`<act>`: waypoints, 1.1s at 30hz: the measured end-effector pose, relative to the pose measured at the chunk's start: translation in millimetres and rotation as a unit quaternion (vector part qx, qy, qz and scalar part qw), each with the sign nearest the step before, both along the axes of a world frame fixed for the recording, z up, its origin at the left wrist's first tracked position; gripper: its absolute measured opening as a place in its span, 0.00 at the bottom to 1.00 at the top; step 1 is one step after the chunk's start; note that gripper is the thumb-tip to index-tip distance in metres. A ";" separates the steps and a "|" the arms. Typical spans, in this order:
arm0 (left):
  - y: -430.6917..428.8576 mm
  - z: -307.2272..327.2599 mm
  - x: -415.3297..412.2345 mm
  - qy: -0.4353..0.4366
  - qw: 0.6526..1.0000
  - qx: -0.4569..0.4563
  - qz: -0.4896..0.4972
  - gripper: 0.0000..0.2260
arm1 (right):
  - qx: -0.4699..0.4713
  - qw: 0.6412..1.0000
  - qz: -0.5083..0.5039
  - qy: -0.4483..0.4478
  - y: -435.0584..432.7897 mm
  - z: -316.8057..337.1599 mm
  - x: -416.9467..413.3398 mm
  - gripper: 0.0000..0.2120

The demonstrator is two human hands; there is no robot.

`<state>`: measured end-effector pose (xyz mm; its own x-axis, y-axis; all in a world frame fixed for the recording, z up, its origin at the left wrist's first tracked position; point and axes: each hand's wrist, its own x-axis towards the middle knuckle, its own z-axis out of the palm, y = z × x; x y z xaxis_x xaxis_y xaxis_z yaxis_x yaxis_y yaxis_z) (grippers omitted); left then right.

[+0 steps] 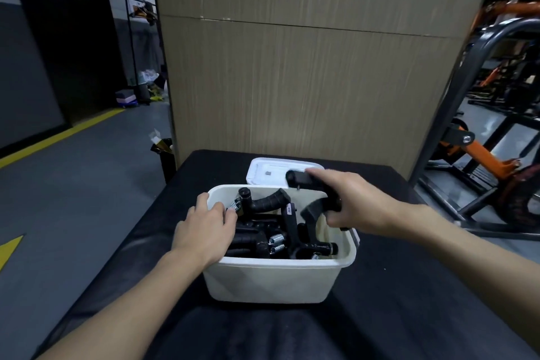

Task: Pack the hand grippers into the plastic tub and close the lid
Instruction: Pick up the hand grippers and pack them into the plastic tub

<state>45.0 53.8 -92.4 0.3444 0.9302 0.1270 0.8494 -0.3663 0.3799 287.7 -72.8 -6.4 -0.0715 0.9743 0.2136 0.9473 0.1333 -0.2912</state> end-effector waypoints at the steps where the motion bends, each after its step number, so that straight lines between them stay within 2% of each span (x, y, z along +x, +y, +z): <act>1: 0.5 -0.6 -0.2 -0.001 1.000 0.003 0.000 0.17 | -0.018 0.998 0.017 -0.062 1.8 -0.5 -4.2 0.32; 4: 1.5 -1.9 -0.3 0.001 1.000 0.009 -0.003 0.18 | -0.053 0.970 0.064 -0.230 7.8 -5.2 -10.2 0.38; 6: 1.6 -2.0 -0.2 -0.001 1.000 0.010 -0.004 0.17 | -0.064 0.944 0.098 -0.308 11.3 -9.1 -13.6 0.40; 12: 1.4 -2.9 -0.4 -0.007 1.000 0.016 -0.003 0.17 | -0.003 0.906 0.162 -0.391 24.6 -27.5 -6.7 0.31; 15: 1.4 -2.9 -0.5 -0.010 1.000 0.021 -0.002 0.17 | 0.004 0.893 0.174 -0.414 27.4 -33.8 -4.8 0.31; 17: 1.8 -3.4 -0.2 -0.010 1.000 0.022 -0.002 0.17 | 0.010 0.897 0.164 -0.411 26.4 -29.8 -5.9 0.34; 19: 2.6 -4.0 0.0 -0.009 1.000 0.020 -0.002 0.17 | -0.002 0.916 0.128 -0.379 24.3 -20.6 -8.0 0.37; 21: 2.6 -4.1 -0.1 -0.009 1.000 0.018 -0.002 0.17 | -0.008 0.963 0.079 -0.258 20.9 -10.2 -11.8 0.35; 23: 2.4 -4.2 -0.2 -0.012 1.000 0.019 -0.002 0.17 | -0.014 0.999 0.033 -0.020 17.3 -2.7 -17.0 0.28; 24: 2.4 -4.3 -0.3 -0.014 1.000 0.019 -0.003 0.17 | -0.022 0.993 0.014 0.113 15.0 -0.7 -20.5 0.24; 26: 2.2 -4.2 -0.5 -0.014 1.000 0.016 -0.005 0.17 | -0.019 0.942 -0.037 0.334 11.8 1.1 -26.9 0.14; 27: 2.2 -4.1 -0.6 -0.014 1.000 0.014 -0.005 0.17 | -0.025 0.899 -0.076 0.431 12.1 2.2 -28.5 0.11; 29: 1.9 -3.7 -0.5 -0.013 1.000 0.014 -0.005 0.17 | -0.053 0.782 -0.143 0.605 13.5 5.4 -30.4 0.11; 30: 1.7 -3.7 -0.4 -0.013 1.000 0.014 -0.005 0.17 | -0.059 0.726 -0.166 0.664 12.8 7.4 -31.0 0.11; 31: 1.7 -3.8 -0.4 -0.013 1.000 0.016 -0.003 0.17 | -0.062 0.686 -0.186 0.701 12.1 9.2 -30.8 0.11; 33: 2.1 -4.2 -0.2 -0.014 1.000 0.018 -0.001 0.16 | -0.069 0.644 -0.209 0.732 9.5 13.3 -31.2 0.09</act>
